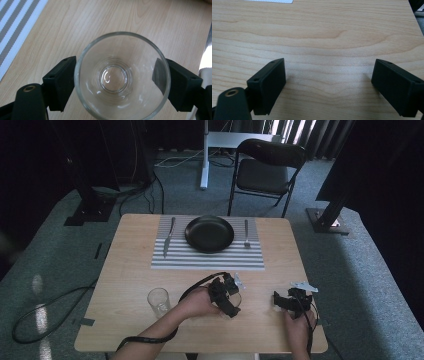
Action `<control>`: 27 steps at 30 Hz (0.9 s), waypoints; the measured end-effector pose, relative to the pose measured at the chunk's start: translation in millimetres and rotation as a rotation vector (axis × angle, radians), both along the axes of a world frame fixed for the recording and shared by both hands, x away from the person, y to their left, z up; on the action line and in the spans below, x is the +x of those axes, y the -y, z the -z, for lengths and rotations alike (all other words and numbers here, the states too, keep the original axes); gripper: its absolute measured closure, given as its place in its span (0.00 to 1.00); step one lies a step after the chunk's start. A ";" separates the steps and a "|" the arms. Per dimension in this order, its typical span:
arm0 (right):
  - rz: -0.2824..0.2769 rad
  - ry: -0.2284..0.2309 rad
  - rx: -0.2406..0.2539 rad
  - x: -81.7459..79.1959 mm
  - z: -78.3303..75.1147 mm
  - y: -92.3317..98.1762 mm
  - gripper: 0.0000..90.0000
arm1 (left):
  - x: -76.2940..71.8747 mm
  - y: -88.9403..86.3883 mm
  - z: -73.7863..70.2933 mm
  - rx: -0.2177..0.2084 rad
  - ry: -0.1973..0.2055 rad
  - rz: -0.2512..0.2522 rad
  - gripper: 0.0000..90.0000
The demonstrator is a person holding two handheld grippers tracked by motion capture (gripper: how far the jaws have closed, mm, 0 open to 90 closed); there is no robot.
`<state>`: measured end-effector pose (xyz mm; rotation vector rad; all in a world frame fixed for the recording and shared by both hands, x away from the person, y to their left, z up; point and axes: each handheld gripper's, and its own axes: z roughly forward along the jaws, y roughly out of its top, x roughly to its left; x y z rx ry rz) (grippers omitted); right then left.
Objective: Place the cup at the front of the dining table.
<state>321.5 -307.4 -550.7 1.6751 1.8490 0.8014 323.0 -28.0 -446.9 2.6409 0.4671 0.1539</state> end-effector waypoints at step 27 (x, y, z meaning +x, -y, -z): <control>0.000 0.000 0.000 0.0 0.0 0.0 0.13 | 2.1 -2.1 -11.1 -0.006 0.028 0.011 0.32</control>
